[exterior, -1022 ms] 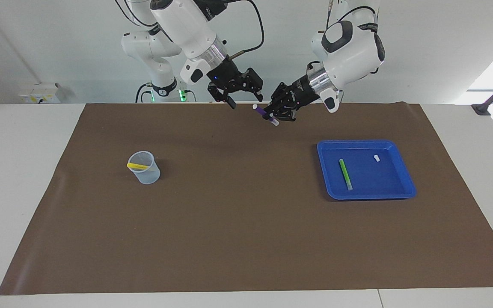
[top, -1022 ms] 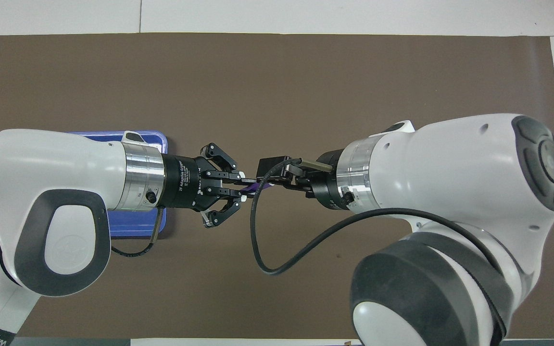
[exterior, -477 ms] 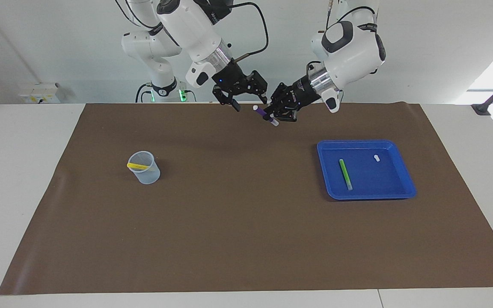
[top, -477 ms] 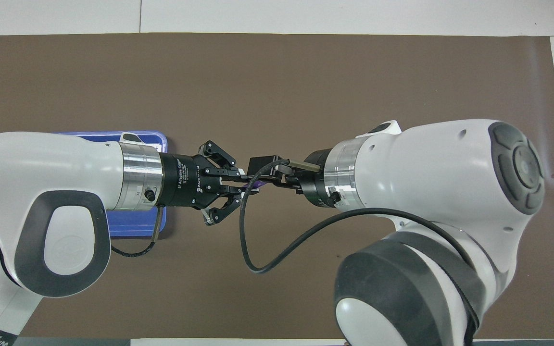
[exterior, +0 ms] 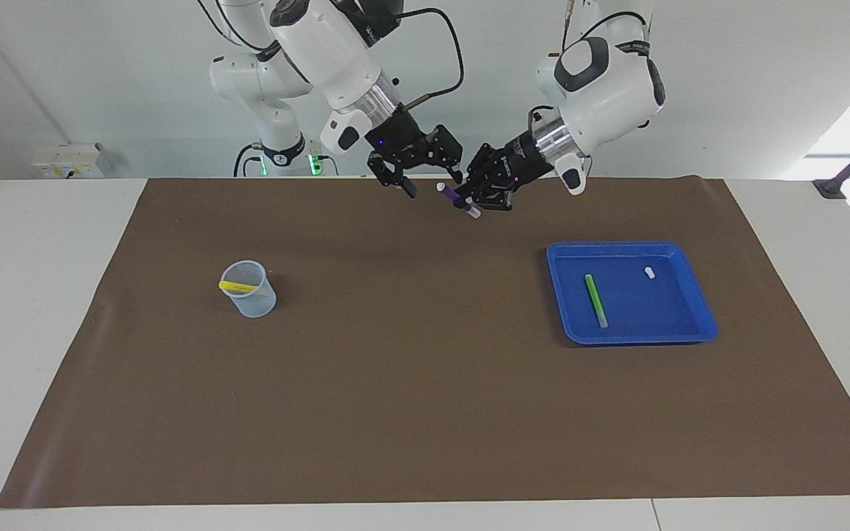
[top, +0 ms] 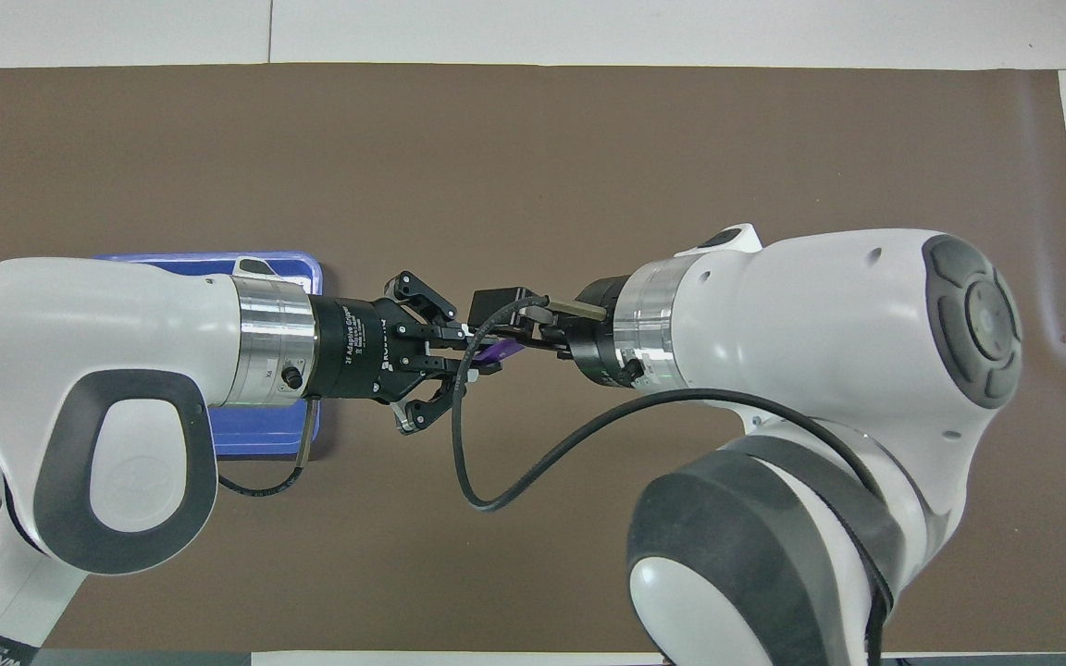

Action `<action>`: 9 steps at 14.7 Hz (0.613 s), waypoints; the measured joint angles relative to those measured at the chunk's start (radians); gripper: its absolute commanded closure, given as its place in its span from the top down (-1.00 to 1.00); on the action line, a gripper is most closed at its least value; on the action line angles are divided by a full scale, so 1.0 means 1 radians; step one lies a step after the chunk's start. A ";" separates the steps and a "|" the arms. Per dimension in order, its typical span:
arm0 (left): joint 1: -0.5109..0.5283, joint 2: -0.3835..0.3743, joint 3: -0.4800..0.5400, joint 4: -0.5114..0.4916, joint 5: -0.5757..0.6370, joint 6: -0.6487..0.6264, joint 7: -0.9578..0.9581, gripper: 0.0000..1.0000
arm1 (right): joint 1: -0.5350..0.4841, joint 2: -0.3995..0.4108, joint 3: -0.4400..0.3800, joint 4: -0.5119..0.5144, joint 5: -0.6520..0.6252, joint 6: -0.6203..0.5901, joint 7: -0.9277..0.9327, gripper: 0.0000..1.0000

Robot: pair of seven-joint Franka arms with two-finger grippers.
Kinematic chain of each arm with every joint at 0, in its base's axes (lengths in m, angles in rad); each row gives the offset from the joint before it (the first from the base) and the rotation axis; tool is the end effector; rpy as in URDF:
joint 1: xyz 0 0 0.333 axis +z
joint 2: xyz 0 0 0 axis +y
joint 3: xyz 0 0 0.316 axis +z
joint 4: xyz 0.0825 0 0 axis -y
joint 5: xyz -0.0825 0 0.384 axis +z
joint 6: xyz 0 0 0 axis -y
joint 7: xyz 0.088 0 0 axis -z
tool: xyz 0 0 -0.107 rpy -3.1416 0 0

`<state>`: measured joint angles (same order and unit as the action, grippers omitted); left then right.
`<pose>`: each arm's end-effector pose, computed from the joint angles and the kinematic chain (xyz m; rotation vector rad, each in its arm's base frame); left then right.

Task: Transfer and insert pens with both arms
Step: 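Open the left gripper while the right gripper pulls the purple pen away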

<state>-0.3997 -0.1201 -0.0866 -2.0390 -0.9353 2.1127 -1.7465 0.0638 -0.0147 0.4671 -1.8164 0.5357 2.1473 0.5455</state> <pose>0.4651 -0.2899 0.5322 1.6436 1.8505 -0.8774 0.4983 0.3191 0.5764 -2.5335 0.2948 -0.0505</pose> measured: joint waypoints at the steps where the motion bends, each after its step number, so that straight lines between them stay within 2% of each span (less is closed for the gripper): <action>1: 0.000 0.000 0.000 -0.001 -0.001 0.003 0.000 -1.00 | 0.001 0.000 0.001 0.000 0.000 0.000 0.000 0.33; 3: 0.000 -0.001 0.000 -0.002 -0.002 0.008 0.000 -1.00 | 0.004 0.000 0.002 0.000 0.000 -0.001 0.000 0.05; 4: 0.000 -0.001 0.000 -0.002 -0.003 0.009 -0.001 -1.00 | 0.005 0.000 0.002 0.000 0.000 -0.001 0.000 -0.22; 6: 0.000 -0.001 0.000 -0.005 -0.004 0.011 -0.001 -1.00 | 0.007 0.000 0.002 -0.001 0.000 -0.003 0.000 -0.92; 7: 0.000 -0.001 0.000 -0.008 -0.005 0.013 -0.001 -1.00 | 0.007 0.000 0.002 -0.001 0.000 -0.003 0.000 -1.00; 9: 0.000 -0.002 0.001 -0.011 -0.007 0.015 -0.001 -1.00 | 0.007 0.000 0.003 -0.002 -0.001 -0.003 0.000 -1.00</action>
<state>-0.3999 -0.1220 -0.0856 -2.0503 -0.9419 2.1275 -1.7472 0.0711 -0.0146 0.4700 -1.8183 0.5350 2.1442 0.5454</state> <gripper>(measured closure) 0.833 0.815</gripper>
